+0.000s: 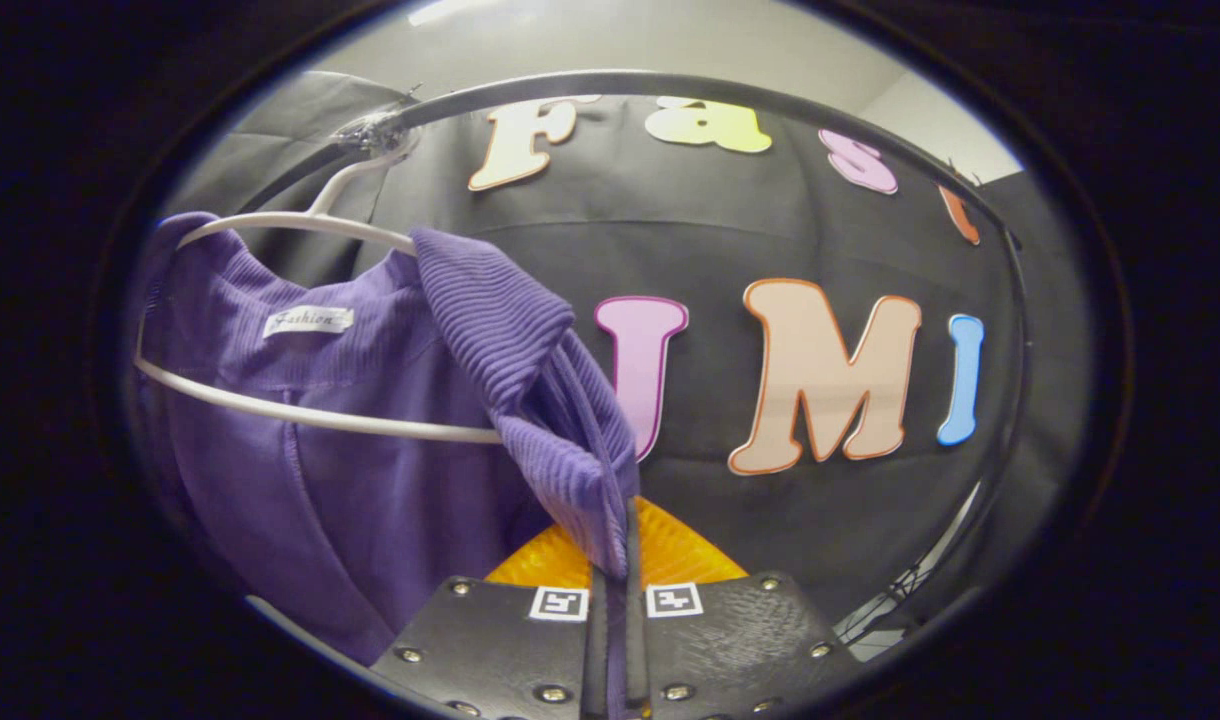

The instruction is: Grasp the clothes on the hanger with both hands and then place them into the laundry hamper below.

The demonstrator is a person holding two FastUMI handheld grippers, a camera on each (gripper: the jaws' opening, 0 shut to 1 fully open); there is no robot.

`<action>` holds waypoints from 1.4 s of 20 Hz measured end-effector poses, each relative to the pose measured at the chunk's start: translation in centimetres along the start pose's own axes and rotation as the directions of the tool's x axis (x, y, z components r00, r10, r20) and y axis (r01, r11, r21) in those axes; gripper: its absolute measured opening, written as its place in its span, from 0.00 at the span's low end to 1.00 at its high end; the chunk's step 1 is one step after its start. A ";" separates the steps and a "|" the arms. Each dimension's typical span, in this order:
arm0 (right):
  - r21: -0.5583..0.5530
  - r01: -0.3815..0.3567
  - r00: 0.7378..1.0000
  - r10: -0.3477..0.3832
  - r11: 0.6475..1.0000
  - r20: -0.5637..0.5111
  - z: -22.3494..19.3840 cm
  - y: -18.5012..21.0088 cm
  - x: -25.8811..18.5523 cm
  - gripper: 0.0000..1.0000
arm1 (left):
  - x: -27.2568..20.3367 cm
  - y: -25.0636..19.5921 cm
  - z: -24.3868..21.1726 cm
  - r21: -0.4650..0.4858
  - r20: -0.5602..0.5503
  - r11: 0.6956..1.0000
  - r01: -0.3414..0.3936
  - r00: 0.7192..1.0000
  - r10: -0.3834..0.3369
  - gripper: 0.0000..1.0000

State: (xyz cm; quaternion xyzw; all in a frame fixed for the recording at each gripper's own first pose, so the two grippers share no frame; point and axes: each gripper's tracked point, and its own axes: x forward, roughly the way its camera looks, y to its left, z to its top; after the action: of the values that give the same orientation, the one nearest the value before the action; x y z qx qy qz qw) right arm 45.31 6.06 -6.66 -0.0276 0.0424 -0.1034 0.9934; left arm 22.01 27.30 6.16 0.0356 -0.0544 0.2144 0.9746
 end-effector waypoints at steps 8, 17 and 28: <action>-0.017 0.039 0.998 -0.038 0.999 0.057 3.0 -2.8 2.6 0.07 | 2.0 4.8 0.9 0.019 0.019 0.997 -0.080 0.997 0.079 0.00; -0.029 0.072 0.993 -0.069 0.997 0.098 5.0 -4.3 6.4 0.07 | 4.5 7.2 -3.7 0.076 -0.054 0.990 -0.120 0.991 0.125 0.00; -0.145 0.161 0.982 -0.145 0.976 0.119 3.1 -5.9 7.0 0.07 | 4.3 5.4 -7.8 0.104 -0.109 0.989 -0.101 0.988 0.112 0.00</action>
State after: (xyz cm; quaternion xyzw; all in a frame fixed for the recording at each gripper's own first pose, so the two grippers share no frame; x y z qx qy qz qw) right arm 51.26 -1.03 -3.74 -0.1131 -0.0058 -0.1744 0.9781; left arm 24.31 34.73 -0.81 0.0683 0.0102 0.2703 0.9603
